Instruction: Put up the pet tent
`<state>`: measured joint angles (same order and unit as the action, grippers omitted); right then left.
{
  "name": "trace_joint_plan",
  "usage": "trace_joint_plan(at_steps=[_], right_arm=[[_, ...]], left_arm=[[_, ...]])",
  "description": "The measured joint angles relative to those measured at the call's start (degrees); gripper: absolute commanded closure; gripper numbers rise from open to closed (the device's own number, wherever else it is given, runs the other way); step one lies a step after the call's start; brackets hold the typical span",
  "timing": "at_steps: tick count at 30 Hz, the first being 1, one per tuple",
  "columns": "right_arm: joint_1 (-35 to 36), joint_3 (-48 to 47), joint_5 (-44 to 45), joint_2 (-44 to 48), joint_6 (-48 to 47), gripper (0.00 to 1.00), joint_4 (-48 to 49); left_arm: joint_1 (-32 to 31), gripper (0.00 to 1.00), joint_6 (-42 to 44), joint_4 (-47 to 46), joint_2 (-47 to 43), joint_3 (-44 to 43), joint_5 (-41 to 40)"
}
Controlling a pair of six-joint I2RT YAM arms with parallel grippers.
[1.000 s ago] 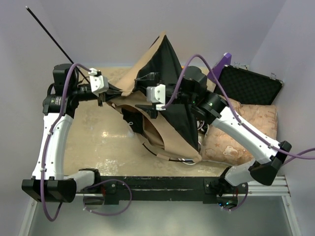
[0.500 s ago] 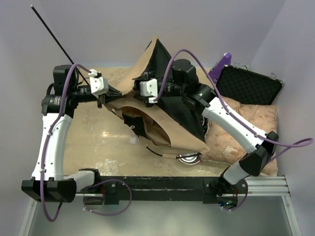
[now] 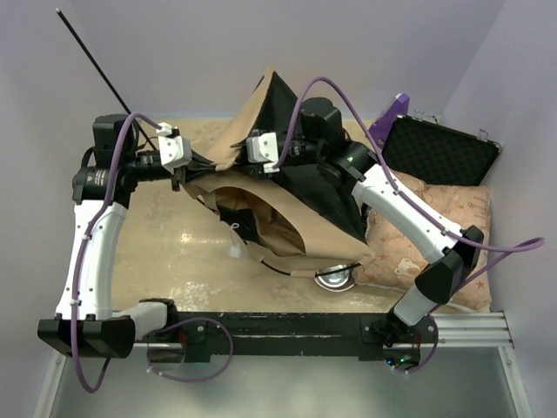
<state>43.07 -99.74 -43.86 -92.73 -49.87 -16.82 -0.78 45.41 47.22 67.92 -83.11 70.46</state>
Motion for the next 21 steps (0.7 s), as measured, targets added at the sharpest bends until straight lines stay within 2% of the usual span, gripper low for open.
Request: trace_joint_plan(at_steps=[1, 2, 3, 4, 7, 9, 11, 13, 17, 21], right_arm=[[0.0, -0.02, -0.52, -0.31, 0.13, 0.75, -0.17], [0.04, -0.13, -0.87, -0.66, 0.5, 0.91, -0.46], [0.02, -0.44, -1.01, -1.05, 1.05, 1.0, -0.81], [0.02, -0.85, -1.07, -1.46, 1.75, 1.0, -1.03], [-0.09, -1.53, -0.13, -2.05, 6.54, 1.0, -0.39], [-0.5, -1.33, 1.2, -2.14, 11.32, 1.0, 1.44], [-0.79, -0.48, 2.51, -2.12, 16.46, 1.0, 4.2], [-1.36, 0.7, 3.93, -2.12, 22.29, 1.0, 6.99], [-2.73, 2.27, 6.32, -2.16, 33.0, 1.0, 10.6], [-3.54, 2.75, 7.13, -2.19, 40.98, 1.0, 13.4]], left_arm=[[0.0, 1.0, -0.24, -0.11, 0.07, 0.0, -0.15], [0.0, 0.98, -0.31, -0.24, 0.11, -0.02, -0.28], [0.0, 0.91, -0.57, -0.44, 0.13, -0.02, -0.55], [0.0, 0.77, -1.38, -0.74, 0.15, -0.02, -0.72], [-0.02, 0.46, -10.36, -6.95, -0.11, 0.39, -1.36], [0.0, 0.35, -21.64, -15.87, -2.21, 2.49, -3.76], [0.15, 0.3, -26.88, -20.02, -3.98, 3.63, -5.55], [1.27, 0.21, -34.86, -24.76, -7.04, 4.68, -9.05], [5.18, 0.15, -49.2, -33.16, -11.65, 3.32, -16.52], [9.11, 0.27, -60.7, -38.47, -11.82, -1.29, -20.65]])
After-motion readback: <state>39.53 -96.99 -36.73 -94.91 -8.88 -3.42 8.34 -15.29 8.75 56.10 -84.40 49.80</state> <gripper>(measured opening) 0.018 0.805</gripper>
